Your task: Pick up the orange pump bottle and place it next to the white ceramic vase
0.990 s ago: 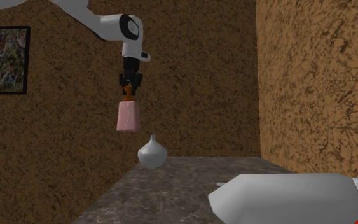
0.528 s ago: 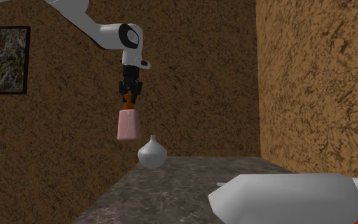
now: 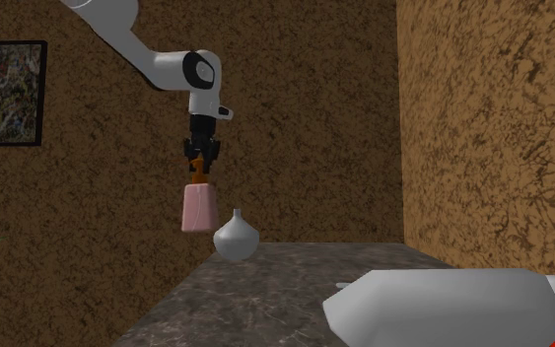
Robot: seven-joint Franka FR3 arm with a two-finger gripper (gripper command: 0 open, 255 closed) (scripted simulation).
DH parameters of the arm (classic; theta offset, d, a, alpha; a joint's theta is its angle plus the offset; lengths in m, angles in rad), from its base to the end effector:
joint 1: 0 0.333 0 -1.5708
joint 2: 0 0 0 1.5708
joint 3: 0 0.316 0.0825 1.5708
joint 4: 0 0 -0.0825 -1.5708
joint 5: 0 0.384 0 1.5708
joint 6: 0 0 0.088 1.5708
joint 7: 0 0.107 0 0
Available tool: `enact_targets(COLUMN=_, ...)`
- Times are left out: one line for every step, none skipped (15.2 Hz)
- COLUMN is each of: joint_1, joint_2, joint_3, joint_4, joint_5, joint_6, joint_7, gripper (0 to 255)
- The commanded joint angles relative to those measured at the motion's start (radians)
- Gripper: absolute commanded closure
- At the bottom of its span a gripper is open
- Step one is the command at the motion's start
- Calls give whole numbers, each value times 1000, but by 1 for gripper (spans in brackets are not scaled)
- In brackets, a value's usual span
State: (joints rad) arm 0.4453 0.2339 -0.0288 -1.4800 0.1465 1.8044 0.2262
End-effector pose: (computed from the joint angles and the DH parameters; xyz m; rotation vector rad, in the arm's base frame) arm 0.5821 0.2730 0.5504 -2.9721 -0.2441 -0.0634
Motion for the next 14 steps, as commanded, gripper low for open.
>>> enact_targets(joint_1=1, joint_2=1, joint_3=0, joint_4=-25, joint_5=1, joint_6=27, joint_7=-3, gripper=255)
enact_targets(joint_1=1, joint_2=0, joint_3=0, joint_4=-39, joint_5=1, joint_6=40, joint_7=-4, gripper=255)
enact_targets(joint_1=1, joint_2=0, joint_3=1, joint_4=-53, joint_5=2, joint_6=54, joint_7=-6, gripper=255)
enact_targets(joint_1=1, joint_2=0, joint_3=1, joint_4=-67, joint_5=2, joint_6=67, joint_7=-8, gripper=255)
enact_targets(joint_1=2, joint_2=0, joint_3=1, joint_4=-80, joint_5=3, joint_6=80, joint_7=-10, gripper=255)
enact_targets(joint_1=2, joint_2=0, joint_3=1, joint_4=-93, joint_5=4, joint_6=93, joint_7=-11, gripper=255)
enact_targets(joint_1=2, joint_2=1, joint_3=1, joint_4=-106, joint_5=4, joint_6=106, joint_7=-13, gripper=255)
enact_targets(joint_1=2, joint_2=2, joint_3=1, joint_4=-118, joint_5=5, joint_6=119, joint_7=-15, gripper=255)
enact_targets(joint_1=2, joint_2=3, joint_3=2, joint_4=-130, joint_5=6, joint_6=132, joint_7=-17, gripper=255)
enact_targets(joint_1=3, joint_2=4, joint_3=2, joint_4=-141, joint_5=6, joint_6=145, joint_7=-18, gripper=255)
enact_targets(joint_1=3, joint_2=6, joint_3=2, joint_4=-153, joint_5=7, joint_6=158, joint_7=-20, gripper=255)
enact_targets(joint_1=3, joint_2=7, joint_3=2, joint_4=-164, joint_5=8, joint_6=171, joint_7=-22, gripper=255)
enact_targets(joint_1=3, joint_2=9, joint_3=2, joint_4=-175, joint_5=9, joint_6=183, joint_7=-24, gripper=255)
enact_targets(joint_1=3, joint_2=11, joint_3=2, joint_4=-185, joint_5=9, joint_6=196, joint_7=-25, gripper=255)
